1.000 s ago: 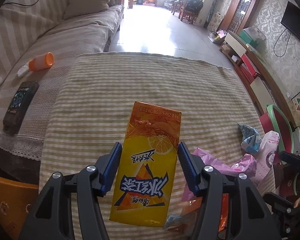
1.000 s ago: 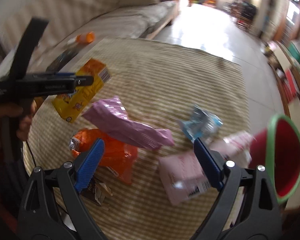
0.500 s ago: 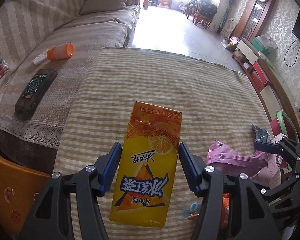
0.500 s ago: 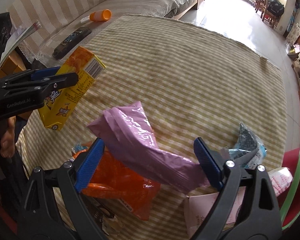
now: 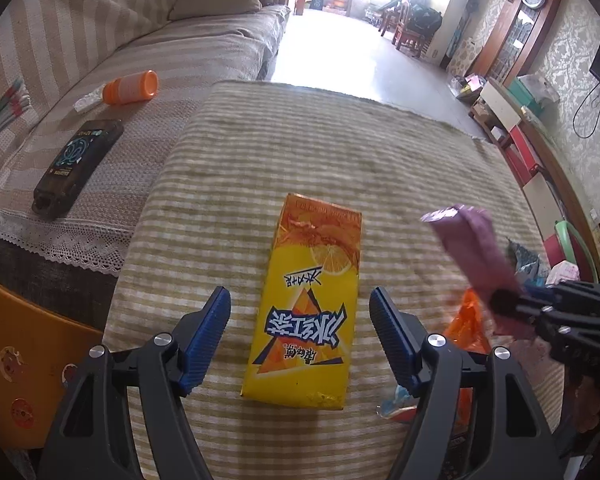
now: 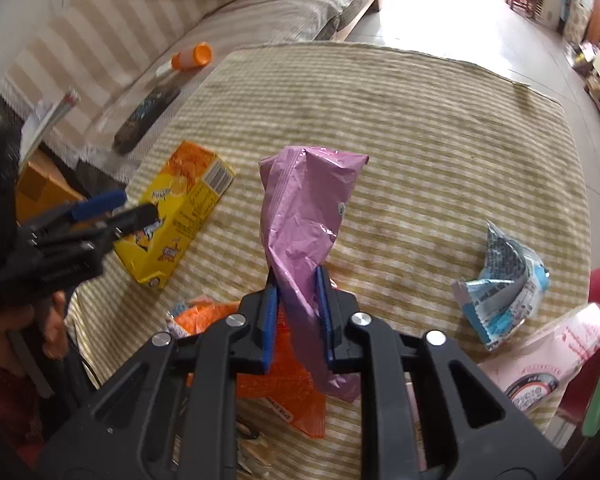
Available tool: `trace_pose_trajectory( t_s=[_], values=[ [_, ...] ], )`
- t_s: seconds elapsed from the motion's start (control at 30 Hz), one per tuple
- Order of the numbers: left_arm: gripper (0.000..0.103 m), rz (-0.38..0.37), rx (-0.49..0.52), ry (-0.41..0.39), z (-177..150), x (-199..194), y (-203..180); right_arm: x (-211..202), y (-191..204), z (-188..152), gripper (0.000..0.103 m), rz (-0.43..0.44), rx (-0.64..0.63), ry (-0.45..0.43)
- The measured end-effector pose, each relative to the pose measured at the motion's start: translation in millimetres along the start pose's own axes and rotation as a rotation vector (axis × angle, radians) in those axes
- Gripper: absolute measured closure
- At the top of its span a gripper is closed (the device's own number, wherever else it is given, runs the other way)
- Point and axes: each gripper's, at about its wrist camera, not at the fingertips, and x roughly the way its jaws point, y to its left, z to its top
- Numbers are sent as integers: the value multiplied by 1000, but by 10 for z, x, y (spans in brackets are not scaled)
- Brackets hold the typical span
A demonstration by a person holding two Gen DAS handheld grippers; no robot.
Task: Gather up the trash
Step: 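Grasp the pink wrapper with the right gripper, then lift the juice box with the left gripper while the right lifts the pink wrapper toward the bucket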
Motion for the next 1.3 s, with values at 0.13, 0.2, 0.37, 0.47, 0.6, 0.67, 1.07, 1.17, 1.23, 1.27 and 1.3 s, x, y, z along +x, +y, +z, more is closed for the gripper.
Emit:
trace_pose_trajectory(
  t_s=[0.13, 0.2, 0.37, 0.47, 0.6, 0.67, 1.07, 1.17, 1.23, 1.27, 1.3],
  values=[
    [34, 38, 17, 13, 29, 131, -28, -247, -53, -68, 85, 5, 74, -86],
    [34, 41, 26, 18, 48, 181, -48, -410, -32, -117, 85, -8, 88, -140],
    [38, 41, 32, 32, 72, 293, -90, -730, 71, -288, 85, -55, 100, -245],
    [45, 38, 30, 24, 64, 267, -118, -819, 70, -383, 85, -69, 118, -267],
    [46, 13, 10, -23, 74, 50, -168, -942, -6, -488, 84, -83, 162, -292],
    [46, -5, 9, -56, 105, -93, -221, -981, -28, -507, 84, -78, 186, -303],
    [46, -123, 67, -217, 273, -807, -736, -1354, -230, -637, 84, -117, 263, -420],
    [46, -151, 88, -236, 292, -894, -872, -1472, -311, -653, 85, -128, 281, -452],
    [46, -164, 99, -245, 302, -933, -957, -1550, -365, -669, 85, -137, 292, -473],
    [46, -172, 106, -249, 312, -951, -1006, -1588, -365, -679, 85, -142, 295, -481],
    [46, -180, 113, -253, 321, -968, -1052, -1631, -391, -688, 85, -148, 300, -492]
  ],
)
